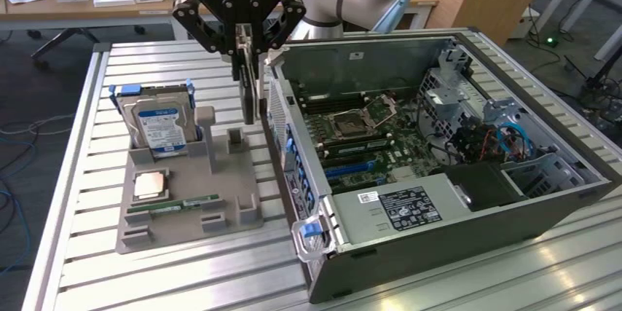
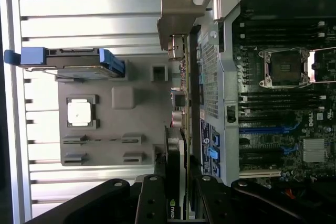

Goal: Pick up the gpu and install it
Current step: 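Pick up the gpu and move the gpu toward the slot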

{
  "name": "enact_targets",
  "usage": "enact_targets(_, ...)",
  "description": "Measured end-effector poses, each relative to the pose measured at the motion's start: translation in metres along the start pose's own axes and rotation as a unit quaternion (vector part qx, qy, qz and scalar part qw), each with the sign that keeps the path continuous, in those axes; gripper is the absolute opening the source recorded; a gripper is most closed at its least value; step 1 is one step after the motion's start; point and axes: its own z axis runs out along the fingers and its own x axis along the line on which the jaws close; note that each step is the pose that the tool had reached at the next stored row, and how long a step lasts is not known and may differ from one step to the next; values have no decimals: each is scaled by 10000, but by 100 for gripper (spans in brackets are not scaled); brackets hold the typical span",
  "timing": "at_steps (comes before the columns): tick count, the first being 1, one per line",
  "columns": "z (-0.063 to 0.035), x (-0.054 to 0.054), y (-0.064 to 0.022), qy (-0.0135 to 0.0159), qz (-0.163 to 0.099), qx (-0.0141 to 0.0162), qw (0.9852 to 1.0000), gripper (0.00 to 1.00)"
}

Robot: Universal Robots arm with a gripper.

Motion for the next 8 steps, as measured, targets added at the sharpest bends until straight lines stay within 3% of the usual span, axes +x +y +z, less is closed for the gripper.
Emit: enact_targets(8,2,-124,13,0,0,0,10000,27)
